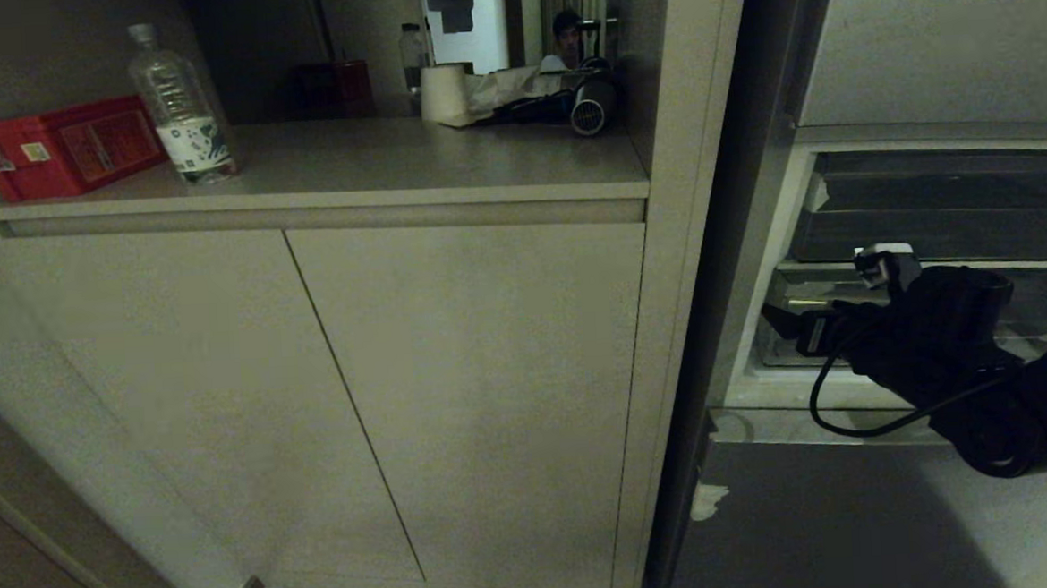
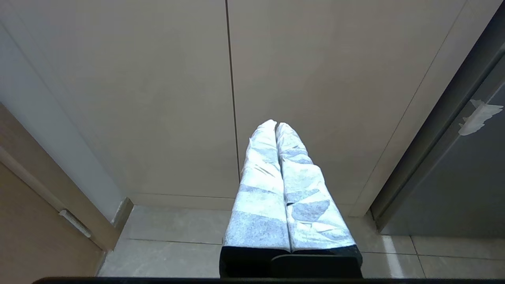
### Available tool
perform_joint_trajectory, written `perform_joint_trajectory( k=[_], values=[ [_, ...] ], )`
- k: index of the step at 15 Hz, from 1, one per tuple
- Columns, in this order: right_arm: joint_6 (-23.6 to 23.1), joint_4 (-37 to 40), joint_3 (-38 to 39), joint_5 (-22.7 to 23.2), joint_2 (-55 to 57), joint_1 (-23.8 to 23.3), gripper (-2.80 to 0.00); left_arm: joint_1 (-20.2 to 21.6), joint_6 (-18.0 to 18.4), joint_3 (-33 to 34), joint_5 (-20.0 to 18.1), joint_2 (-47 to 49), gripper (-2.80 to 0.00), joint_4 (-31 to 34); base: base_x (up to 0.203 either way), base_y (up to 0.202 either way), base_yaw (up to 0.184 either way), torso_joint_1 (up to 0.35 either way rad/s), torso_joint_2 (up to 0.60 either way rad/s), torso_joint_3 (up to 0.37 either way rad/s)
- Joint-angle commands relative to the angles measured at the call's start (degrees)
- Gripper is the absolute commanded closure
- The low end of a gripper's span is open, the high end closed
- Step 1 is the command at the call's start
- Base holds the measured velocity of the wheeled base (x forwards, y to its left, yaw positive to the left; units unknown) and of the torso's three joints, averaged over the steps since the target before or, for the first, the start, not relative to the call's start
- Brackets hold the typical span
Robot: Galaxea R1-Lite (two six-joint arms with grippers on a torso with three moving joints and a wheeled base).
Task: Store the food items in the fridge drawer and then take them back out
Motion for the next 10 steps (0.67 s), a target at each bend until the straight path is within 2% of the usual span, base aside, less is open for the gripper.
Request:
perform_joint_trajectory(
  k=[1, 2, 3, 6, 10],
  values=[
    [0.04, -0.33, 0.03, 0.04, 0.07, 0.07, -2.80, 0.04, 0.00, -0.01, 0.02, 0.08, 0.00, 0.03, 0.000, 0.000, 0.000, 0.000, 0.00, 0.000],
    [0.04, -0.33, 0.03, 0.04, 0.07, 0.07, -2.80, 0.04, 0.00, -0.01, 0.02, 0.08, 0.00, 0.03, 0.000, 0.000, 0.000, 0.000, 0.00, 0.000],
    [0.04, -0.40, 0.02, 0.04, -0.02, 0.07, 0.00, 0.04, 0.00, -0.01, 0.02, 0.08, 0.00, 0.03, 0.000, 0.000, 0.000, 0.000, 0.00, 0.000],
    [0.04, -0.33, -0.02, -0.01, -0.02, 1.57, 0.00, 0.04, 0.00, -0.02, 0.02, 0.08, 0.00, 0.03, 0.000, 0.000, 0.000, 0.000, 0.00, 0.000],
    [0.04, -0.16, -0.97, -1.85, 0.76, 6.53, 0.00, 0.01, 0.00, -0.01, 0.02, 0.08, 0.00, 0.03, 0.000, 0.000, 0.000, 0.000, 0.00, 0.000]
  ],
)
